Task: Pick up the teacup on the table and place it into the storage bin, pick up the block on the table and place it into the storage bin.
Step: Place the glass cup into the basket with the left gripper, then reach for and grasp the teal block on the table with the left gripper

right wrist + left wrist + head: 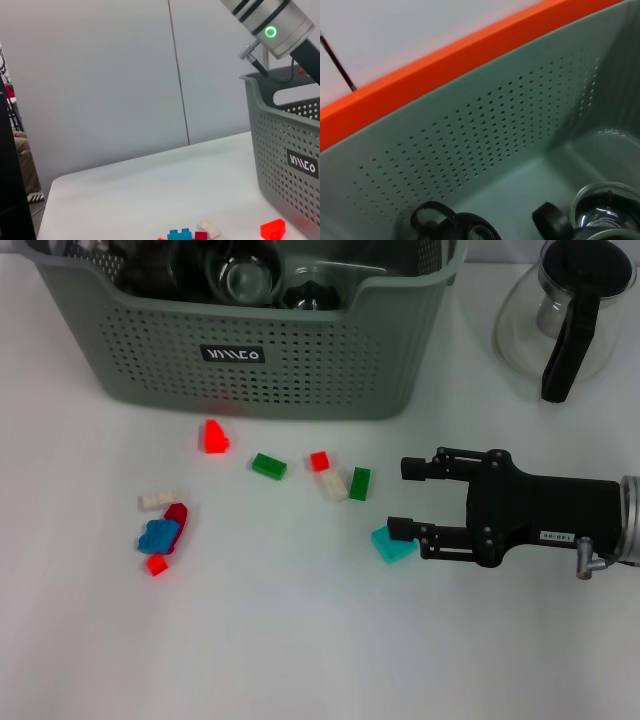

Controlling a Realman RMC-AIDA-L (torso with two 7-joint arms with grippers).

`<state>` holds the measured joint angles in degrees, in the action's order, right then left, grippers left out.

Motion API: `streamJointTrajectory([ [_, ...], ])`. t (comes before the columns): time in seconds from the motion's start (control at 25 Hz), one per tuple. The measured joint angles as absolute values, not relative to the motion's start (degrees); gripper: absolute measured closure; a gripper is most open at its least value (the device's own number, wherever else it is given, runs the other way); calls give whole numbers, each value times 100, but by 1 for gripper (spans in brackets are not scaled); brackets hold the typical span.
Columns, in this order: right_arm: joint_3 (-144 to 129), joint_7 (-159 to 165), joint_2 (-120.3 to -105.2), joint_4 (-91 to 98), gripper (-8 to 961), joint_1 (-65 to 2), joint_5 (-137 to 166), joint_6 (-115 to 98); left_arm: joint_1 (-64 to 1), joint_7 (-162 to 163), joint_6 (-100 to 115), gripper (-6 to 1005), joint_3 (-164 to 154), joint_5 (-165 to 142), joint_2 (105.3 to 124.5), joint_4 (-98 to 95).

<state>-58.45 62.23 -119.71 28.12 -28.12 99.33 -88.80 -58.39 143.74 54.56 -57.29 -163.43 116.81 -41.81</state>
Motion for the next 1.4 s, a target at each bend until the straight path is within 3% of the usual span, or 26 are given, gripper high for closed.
streamJointTrajectory([
  [0.36,-5844,6223,-11978,2812,209,-2813,9930,-8877,-5835,14549,5511,765,-5593,-16288,11675,-4282],
  [0.56,-5844,6222,-11979,2813,209,-2810,9931,-8884,-5319,13957,6313,624,-4653,-15220,11841,-5508],
  [0.64,-5844,6222,-11980,2812,209,-2803,9931,-8895,-5000,13348,7120,555,-4132,-13913,11740,-5799],
  [0.72,-5844,6222,-11979,2813,209,-2798,9930,-8908,-4757,12833,7926,555,-3701,-12497,11532,-5714],
  [0.84,-5844,6222,-11979,2813,209,-2807,9927,-8929,-4369,12009,9247,555,-3063,-10177,11063,-4667],
  [1.0,-5840,6222,-11980,2812,209,-2812,9925,-8920,-4005,11390,10700,556,-2622,-8833,10687,-3512],
  [1.16,-5806,6223,-11979,2813,209,-2826,9922,-8926,-3709,11392,11399,558,-2610,-8885,10675,-3632],
  [1.4,-5800,6222,-11980,2812,209,-2873,9938,-8935,-2990,11231,11617,564,-3530,-10420,10775,-5297],
])
